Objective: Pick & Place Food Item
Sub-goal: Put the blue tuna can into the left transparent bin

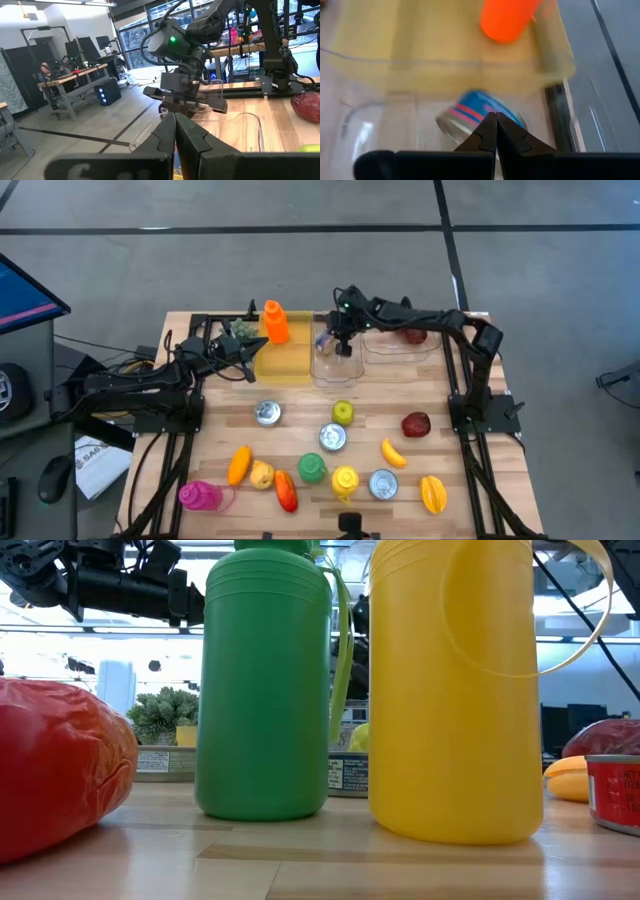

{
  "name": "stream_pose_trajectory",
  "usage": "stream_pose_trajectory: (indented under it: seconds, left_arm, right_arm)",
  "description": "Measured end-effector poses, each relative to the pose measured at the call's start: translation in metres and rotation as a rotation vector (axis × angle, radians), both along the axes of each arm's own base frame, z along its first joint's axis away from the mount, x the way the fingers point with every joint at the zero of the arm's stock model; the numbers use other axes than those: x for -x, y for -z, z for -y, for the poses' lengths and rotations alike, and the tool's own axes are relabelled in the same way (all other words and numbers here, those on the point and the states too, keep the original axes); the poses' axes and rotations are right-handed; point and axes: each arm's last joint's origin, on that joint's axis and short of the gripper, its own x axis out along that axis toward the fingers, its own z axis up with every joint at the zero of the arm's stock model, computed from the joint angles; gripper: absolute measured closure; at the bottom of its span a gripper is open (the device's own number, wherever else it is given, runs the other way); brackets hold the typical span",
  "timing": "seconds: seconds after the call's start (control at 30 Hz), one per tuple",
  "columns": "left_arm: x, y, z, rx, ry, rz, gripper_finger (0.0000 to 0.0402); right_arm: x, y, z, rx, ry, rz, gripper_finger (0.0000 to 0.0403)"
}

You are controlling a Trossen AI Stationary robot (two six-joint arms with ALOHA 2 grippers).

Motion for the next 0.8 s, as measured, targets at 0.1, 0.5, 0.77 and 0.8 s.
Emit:
stream_pose_trajectory:
  seconds: [0.1,0.5,0.77,0.8]
  left_arm:
    - [0.000,0.000,0.000,0.000,0.000,0.000,0.0401]
    - [0.000,0.000,0.000,0.000,0.000,0.000,0.0401]
    - [0.000,0.000,0.000,0.000,0.000,0.000,0.0401]
    - [0.000,0.000,0.000,0.000,0.000,0.000,0.0401]
  right_arm:
    - [0.004,0.002,0.004,-0.016,0.038,-0.025,0.0403]
    - [0.003,0.019,0.008,-0.013,0.078,-0.087,0.0403]
    - [0.001,0.027,0.002,-0.043,0.056,-0.123,0.0403]
    - [0.001,0.026,0.001,-0.046,0.052,-0.127,0.0403]
